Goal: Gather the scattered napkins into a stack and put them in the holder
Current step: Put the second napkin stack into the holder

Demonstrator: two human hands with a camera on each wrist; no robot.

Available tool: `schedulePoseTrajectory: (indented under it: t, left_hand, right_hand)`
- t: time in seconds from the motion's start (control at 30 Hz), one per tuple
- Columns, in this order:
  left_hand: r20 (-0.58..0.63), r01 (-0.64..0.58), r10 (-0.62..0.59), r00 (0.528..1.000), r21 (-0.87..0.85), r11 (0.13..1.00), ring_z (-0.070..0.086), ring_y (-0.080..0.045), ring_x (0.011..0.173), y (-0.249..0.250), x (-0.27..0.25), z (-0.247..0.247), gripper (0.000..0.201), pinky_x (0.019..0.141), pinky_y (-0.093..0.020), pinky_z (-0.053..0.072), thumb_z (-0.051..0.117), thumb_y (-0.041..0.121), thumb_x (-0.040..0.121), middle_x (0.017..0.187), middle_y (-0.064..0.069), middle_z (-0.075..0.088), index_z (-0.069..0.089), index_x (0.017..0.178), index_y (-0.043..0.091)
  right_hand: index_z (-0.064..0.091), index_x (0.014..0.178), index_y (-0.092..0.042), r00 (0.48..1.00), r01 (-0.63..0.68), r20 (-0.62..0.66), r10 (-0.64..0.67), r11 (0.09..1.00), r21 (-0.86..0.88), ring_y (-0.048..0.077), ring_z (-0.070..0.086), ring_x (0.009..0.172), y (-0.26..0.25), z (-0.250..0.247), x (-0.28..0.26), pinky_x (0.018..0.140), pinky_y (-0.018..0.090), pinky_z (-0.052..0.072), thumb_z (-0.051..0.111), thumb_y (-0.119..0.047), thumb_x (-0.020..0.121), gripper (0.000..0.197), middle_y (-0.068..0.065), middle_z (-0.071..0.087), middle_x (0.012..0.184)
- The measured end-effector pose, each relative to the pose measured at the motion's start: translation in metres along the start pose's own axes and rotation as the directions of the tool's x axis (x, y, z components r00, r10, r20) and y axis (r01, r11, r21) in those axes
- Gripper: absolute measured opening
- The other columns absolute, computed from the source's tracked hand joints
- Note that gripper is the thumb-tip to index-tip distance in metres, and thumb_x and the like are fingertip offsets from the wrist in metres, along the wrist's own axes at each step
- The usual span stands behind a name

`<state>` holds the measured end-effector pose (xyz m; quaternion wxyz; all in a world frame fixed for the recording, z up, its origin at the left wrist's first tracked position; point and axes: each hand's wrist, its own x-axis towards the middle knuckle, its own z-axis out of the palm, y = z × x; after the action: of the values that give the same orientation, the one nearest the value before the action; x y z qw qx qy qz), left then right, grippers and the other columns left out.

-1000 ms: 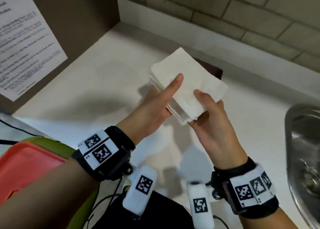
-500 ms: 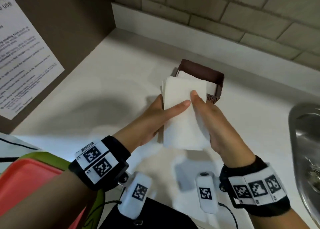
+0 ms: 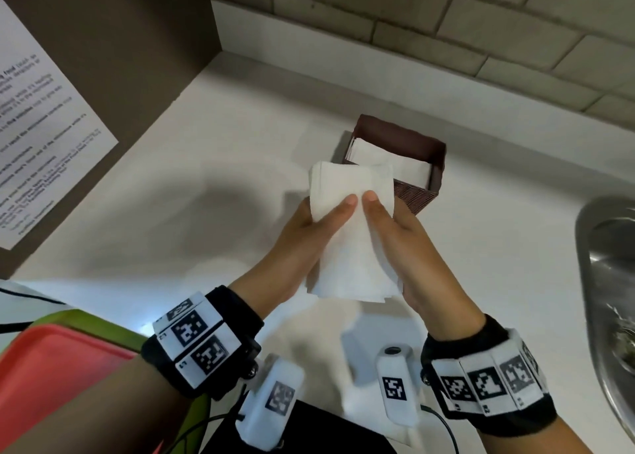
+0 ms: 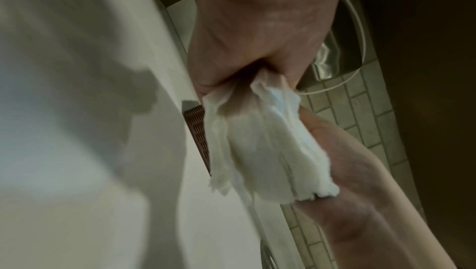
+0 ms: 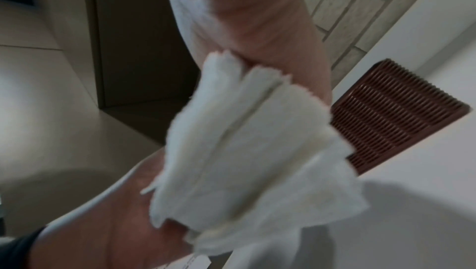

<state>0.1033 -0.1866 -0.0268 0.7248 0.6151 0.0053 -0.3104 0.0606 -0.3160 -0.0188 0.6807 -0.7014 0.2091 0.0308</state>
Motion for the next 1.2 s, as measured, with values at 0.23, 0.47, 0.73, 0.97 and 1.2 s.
schedulePoseTrajectory:
  t: [0.23, 0.47, 0.73, 0.97, 1.2]
  left_hand:
    - [-0.085, -0.04, 0.022, 0.996, -0.219, 0.975, 0.073, -0.018, 0.1, 0.003, 0.003, -0.005, 0.027, 0.083, -0.036, 0.059, 0.057, 0.034, 0.096, 0.11, -0.001, 0.076, 0.065, 0.119, 0.022]
    - [-0.343, -0.261, 0.139, 0.929, -0.338, 0.904, 0.064, -0.014, 0.116, 0.005, 0.004, -0.003, 0.062, 0.1, -0.044, 0.05, 0.071, 0.031, 0.085, 0.13, 0.001, 0.064, 0.039, 0.137, 0.02]
    - [-0.252, -0.379, 0.314, 0.916, -0.277, 0.883, 0.059, -0.023, 0.124, -0.001, -0.01, 0.01, 0.063, 0.104, -0.047, 0.046, 0.069, 0.026, 0.089, 0.135, -0.008, 0.061, 0.04, 0.143, 0.012]
    - [-0.234, -0.326, 0.255, 0.938, -0.349, 0.879, 0.063, -0.025, 0.12, -0.001, -0.016, 0.021, 0.051, 0.101, -0.047, 0.049, 0.065, 0.026, 0.093, 0.131, -0.009, 0.065, 0.046, 0.139, 0.013]
    - [-0.223, -0.293, 0.221, 0.95, -0.383, 0.876, 0.062, -0.028, 0.12, 0.004, -0.008, 0.006, 0.049, 0.102, -0.05, 0.048, 0.06, 0.033, 0.094, 0.13, -0.014, 0.065, 0.052, 0.135, 0.007]
  right_hand:
    - [0.06, 0.126, -0.026, 0.992, -0.052, 0.118, 0.049, 0.998, 0.02, 0.014, 0.065, 0.114, -0.002, -0.002, -0.009, 0.104, 0.045, 0.046, 0.05, -0.054, 0.091, 0.045, -0.005, 0.07, 0.122]
    - [0.053, 0.134, -0.011, 0.988, -0.132, 0.007, 0.156, 0.81, 0.572, 0.028, 0.055, 0.127, -0.001, 0.006, -0.016, 0.108, 0.04, 0.041, 0.043, -0.061, 0.09, 0.068, 0.005, 0.066, 0.124]
    - [0.046, 0.141, -0.02, 0.994, 0.022, 0.054, -0.09, 0.68, 0.733, 0.028, 0.049, 0.133, -0.011, 0.026, -0.021, 0.114, 0.053, 0.03, 0.019, -0.06, 0.097, 0.065, 0.008, 0.056, 0.141]
    - [0.045, 0.14, -0.018, 0.993, 0.06, 0.035, -0.11, 0.751, 0.658, 0.023, 0.056, 0.127, -0.007, 0.033, -0.028, 0.111, 0.047, 0.037, 0.046, -0.027, 0.101, 0.041, 0.007, 0.058, 0.138]
    - [0.035, 0.132, -0.013, 0.971, 0.14, -0.239, -0.011, 0.837, 0.529, 0.012, 0.067, 0.107, 0.003, 0.012, -0.024, 0.092, 0.032, 0.055, 0.068, -0.024, 0.08, 0.062, -0.003, 0.067, 0.116]
